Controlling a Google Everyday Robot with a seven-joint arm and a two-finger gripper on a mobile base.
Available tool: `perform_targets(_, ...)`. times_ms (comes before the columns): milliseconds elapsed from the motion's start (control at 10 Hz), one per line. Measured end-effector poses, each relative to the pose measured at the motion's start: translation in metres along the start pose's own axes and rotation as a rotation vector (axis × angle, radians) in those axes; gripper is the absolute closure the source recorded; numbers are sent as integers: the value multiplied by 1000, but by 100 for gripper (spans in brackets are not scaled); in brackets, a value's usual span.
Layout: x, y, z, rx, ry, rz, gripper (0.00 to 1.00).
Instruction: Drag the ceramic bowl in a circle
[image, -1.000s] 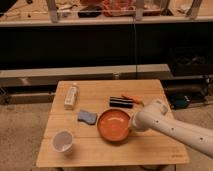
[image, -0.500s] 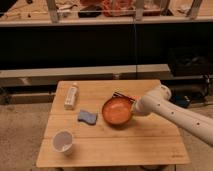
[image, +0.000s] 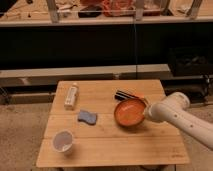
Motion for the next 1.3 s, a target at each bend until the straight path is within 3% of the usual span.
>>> perform_targets(400,-64,72,-40,-30,21,61,100)
perform_targets(700,-112,100,-54,-45,6,70,100)
perform_targets(900,-140,94,-51,-51,-33,-4,100)
perform_targets(1100,-154,75,-38,-52,-84,-95,100)
perform_targets(1300,-163,36,-12,-53,-176,-237,100)
